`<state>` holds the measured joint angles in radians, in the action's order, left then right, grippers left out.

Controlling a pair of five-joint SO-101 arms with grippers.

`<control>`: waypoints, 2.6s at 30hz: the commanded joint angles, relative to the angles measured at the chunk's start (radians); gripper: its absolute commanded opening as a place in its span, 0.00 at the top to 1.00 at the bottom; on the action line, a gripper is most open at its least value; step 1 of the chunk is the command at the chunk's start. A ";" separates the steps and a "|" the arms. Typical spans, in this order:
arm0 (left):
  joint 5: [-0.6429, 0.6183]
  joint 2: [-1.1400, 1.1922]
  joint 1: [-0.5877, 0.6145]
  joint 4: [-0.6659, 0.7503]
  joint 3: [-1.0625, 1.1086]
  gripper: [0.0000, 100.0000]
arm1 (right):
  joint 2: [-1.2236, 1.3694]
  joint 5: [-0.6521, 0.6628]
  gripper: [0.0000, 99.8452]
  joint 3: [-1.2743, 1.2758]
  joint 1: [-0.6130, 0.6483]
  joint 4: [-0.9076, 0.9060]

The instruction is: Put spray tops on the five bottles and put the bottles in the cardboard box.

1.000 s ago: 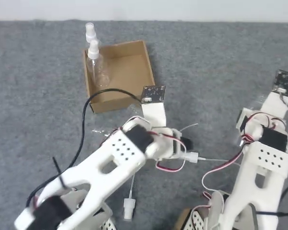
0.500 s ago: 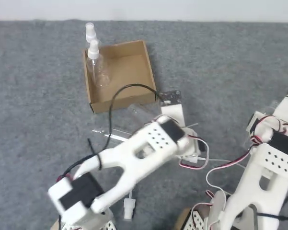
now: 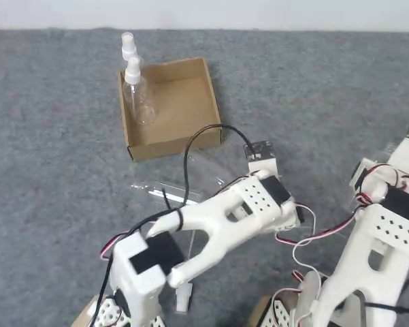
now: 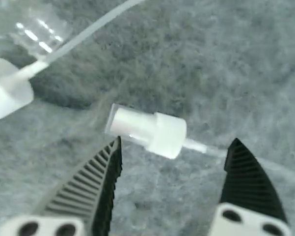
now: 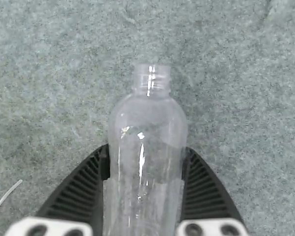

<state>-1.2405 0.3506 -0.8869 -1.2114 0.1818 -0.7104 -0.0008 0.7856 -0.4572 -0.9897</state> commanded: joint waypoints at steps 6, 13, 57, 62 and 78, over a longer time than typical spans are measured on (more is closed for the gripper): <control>-0.014 0.051 0.005 -0.003 -0.093 0.69 | -0.041 -0.009 0.97 -0.071 -0.012 0.027; -0.014 0.058 0.006 -0.002 -0.093 0.69 | -0.041 -0.009 0.97 -0.071 -0.012 0.027; 0.035 0.048 0.232 -0.241 -0.305 0.99 | -0.041 -0.003 0.97 -0.066 0.010 0.024; 0.035 0.046 0.232 -0.302 -0.352 0.99 | -0.041 0.000 0.97 -0.064 0.045 0.018; 0.043 -0.152 0.359 -0.442 -0.406 0.99 | -0.041 0.002 0.97 -0.043 0.145 0.016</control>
<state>-1.2144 0.3291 -0.5616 -1.6256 -0.1849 -0.7104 -0.0008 0.7856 -0.3376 -0.9897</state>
